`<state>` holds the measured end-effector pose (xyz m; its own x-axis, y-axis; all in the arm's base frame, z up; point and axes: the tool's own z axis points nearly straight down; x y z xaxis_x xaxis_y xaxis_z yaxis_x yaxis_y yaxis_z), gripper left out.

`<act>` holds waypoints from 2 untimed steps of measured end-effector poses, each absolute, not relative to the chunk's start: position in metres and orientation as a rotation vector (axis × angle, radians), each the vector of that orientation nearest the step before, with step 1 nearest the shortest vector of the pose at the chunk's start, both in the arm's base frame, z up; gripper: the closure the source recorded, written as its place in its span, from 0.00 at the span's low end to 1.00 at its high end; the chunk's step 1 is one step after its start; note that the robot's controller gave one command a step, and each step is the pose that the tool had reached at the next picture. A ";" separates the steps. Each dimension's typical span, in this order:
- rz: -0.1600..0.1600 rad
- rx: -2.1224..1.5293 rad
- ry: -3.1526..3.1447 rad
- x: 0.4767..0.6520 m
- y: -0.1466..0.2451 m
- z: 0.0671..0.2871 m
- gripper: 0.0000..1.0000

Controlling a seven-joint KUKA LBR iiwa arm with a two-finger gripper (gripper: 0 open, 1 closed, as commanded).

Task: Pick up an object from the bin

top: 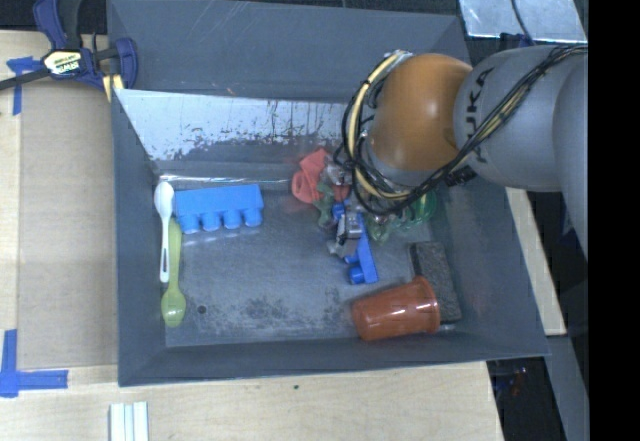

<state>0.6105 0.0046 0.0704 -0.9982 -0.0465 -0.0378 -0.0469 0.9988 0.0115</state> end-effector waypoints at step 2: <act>0.024 0.073 3.096 0.604 -0.007 0.073 1.00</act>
Offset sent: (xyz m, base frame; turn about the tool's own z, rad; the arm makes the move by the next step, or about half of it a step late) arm -0.0078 -0.0109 0.0002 0.0927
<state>0.6043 -0.0074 0.0727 -0.9979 0.0472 -0.0445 0.0465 0.9988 0.0165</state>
